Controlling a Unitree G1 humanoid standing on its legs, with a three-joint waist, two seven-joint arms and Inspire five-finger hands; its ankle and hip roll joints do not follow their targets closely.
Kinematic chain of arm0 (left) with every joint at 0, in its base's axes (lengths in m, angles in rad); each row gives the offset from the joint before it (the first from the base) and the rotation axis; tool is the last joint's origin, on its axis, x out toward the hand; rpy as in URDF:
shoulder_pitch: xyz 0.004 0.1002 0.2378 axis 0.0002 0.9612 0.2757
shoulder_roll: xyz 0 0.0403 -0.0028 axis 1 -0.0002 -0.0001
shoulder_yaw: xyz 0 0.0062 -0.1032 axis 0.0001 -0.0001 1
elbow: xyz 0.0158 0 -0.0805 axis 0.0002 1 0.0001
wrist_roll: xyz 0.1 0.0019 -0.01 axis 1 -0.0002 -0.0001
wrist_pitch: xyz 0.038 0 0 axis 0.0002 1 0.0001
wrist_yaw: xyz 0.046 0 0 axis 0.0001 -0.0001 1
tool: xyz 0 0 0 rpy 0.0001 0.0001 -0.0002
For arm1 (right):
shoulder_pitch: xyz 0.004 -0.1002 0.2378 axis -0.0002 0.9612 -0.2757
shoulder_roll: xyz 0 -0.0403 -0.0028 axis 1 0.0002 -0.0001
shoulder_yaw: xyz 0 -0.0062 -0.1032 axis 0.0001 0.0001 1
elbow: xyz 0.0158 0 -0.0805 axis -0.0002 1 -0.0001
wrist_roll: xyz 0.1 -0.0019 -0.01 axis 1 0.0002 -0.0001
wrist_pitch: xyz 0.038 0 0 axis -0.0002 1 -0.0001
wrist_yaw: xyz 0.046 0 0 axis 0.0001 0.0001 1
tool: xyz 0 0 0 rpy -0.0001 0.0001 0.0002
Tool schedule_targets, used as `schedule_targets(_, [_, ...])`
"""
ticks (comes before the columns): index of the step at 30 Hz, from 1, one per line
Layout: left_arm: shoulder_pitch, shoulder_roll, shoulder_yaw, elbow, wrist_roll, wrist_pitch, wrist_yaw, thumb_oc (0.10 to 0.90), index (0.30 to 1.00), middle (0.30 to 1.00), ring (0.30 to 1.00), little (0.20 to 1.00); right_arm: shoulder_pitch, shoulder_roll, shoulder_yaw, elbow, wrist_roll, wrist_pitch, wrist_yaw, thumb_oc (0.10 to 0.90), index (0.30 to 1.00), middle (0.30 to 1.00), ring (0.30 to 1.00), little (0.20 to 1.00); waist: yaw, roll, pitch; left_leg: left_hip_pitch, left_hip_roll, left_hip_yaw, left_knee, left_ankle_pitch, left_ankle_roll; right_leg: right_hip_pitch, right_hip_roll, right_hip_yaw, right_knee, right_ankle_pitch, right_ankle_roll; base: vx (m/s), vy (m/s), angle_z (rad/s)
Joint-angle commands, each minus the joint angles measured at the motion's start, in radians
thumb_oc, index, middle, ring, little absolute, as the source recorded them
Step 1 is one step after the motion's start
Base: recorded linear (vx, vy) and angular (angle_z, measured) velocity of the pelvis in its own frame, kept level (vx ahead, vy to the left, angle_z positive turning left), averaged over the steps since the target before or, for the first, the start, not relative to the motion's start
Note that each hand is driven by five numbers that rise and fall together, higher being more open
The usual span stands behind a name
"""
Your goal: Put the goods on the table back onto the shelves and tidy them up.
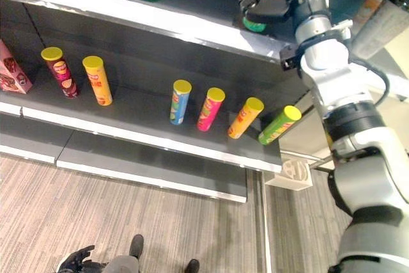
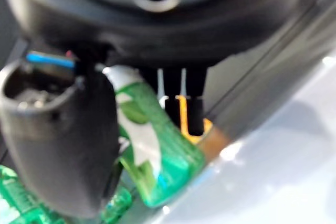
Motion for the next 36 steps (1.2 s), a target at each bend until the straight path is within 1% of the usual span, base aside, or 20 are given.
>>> schedule_targets(1, [-0.004, 0.028, -0.044, 0.018, -0.017, -0.024, 0.006, 0.800, 0.900, 0.900, 0.900, 0.900, -0.146, -0.060, -0.004, 0.020, -0.002, -0.058, -0.035, 0.400, 0.300, 0.300, 0.300, 0.300, 0.020, -0.003, -0.051, 0.012, 0.011, -0.029, 0.002, -0.097, -0.044, 0.082, 0.007, -0.039, 0.014, -0.074, 0.059, 0.00, 0.000, 0.00])
schedule_targets(9, [-0.001, 0.029, -0.046, 0.021, -0.015, -0.024, 0.008, 0.800, 0.900, 0.900, 0.900, 0.900, -0.161, -0.042, 0.013, 0.043, -0.019, -0.051, -0.033, 0.400, 0.300, 0.300, 0.300, 0.300, 0.022, -0.005, -0.045, 0.009, 0.010, -0.035, 0.002, -0.098, -0.044, 0.078, 0.008, -0.042, 0.014, -0.071, 0.060, 0.00, 0.000, 0.00])
schedule_targets(17, [-0.009, 0.033, -0.051, 0.025, -0.014, -0.026, 0.011, 0.800, 0.900, 0.900, 0.900, 0.900, -0.185, -0.030, 0.033, 0.074, -0.033, -0.048, -0.035, 0.400, 0.300, 0.300, 0.300, 0.300, 0.026, -0.020, -0.042, 0.010, 0.013, -0.041, 0.002, -0.101, -0.044, 0.076, 0.011, -0.044, 0.014, -0.069, 0.058, 0.00, 0.000, 0.00])
schedule_targets(24, [-0.009, 0.037, -0.054, 0.021, -0.012, -0.026, 0.013, 0.800, 0.900, 0.900, 0.900, 0.900, -0.198, -0.021, 0.045, 0.103, -0.051, -0.041, -0.034, 0.400, 0.300, 0.300, 0.300, 0.300, 0.028, -0.019, -0.037, 0.012, 0.012, -0.044, 0.002, -0.102, -0.042, 0.078, 0.010, -0.051, 0.014, -0.067, 0.059, 0.00, 0.000, 0.00])
schedule_targets(25, [-0.009, 0.037, -0.053, 0.023, -0.011, -0.025, 0.013, 0.800, 0.900, 0.900, 0.900, 0.900, -0.196, -0.021, 0.043, 0.102, -0.050, -0.041, -0.037, 0.540, 0.509, 0.509, 0.509, 0.509, 0.027, -0.019, -0.036, 0.013, 0.012, -0.045, 0.002, -0.103, -0.042, 0.077, 0.010, -0.051, 0.014, -0.066, 0.059, 0.00, 0.000, 0.00])
schedule_targets(26, [-0.010, 0.038, -0.053, 0.023, -0.011, -0.025, 0.013, 0.800, 0.900, 0.900, 0.900, 0.900, -0.196, -0.021, 0.041, 0.100, -0.050, -0.041, -0.039, 0.709, 0.764, 0.764, 0.764, 0.764, 0.027, -0.019, -0.036, 0.013, 0.011, -0.045, 0.002, -0.103, -0.041, 0.076, 0.009, -0.051, 0.014, -0.066, 0.059, 0.00, 0.000, 0.00])
schedule_targets(27, [-0.010, 0.038, -0.052, 0.024, -0.011, -0.025, 0.013, 0.800, 0.900, 0.900, 0.900, 0.900, -0.194, -0.020, 0.039, 0.097, -0.049, -0.042, -0.040, 0.764, 0.846, 0.846, 0.846, 0.846, 0.027, -0.020, -0.035, 0.012, 0.011, -0.045, 0.002, -0.104, -0.041, 0.076, 0.009, -0.051, 0.014, -0.065, 0.059, 0.00, 0.000, 0.00])
schedule_targets(28, [-0.008, 0.038, -0.052, 0.016, -0.014, -0.026, 0.013, 0.800, 0.900, 0.900, 0.900, 0.900, -0.191, -0.019, 0.035, 0.089, -0.048, -0.043, -0.043, 0.800, 0.900, 0.900, 0.900, 0.900, 0.027, -0.020, -0.032, 0.011, 0.010, -0.046, 0.002, -0.104, -0.040, 0.075, 0.009, -0.052, 0.014, -0.064, 0.059, 0.00, 0.000, 0.00])
schedule_targets(36, [-0.009, 0.035, -0.049, 0.028, -0.019, -0.024, 0.014, 0.800, 0.900, 0.900, 0.900, 0.900, -0.187, -0.022, 0.011, 0.069, -0.024, -0.054, -0.056, 0.800, 0.900, 0.900, 0.900, 0.900, 0.027, -0.031, -0.026, 0.010, 0.010, -0.048, 0.002, -0.107, -0.038, 0.072, 0.010, -0.050, 0.014, -0.066, 0.059, 0.00, 0.000, 0.00])
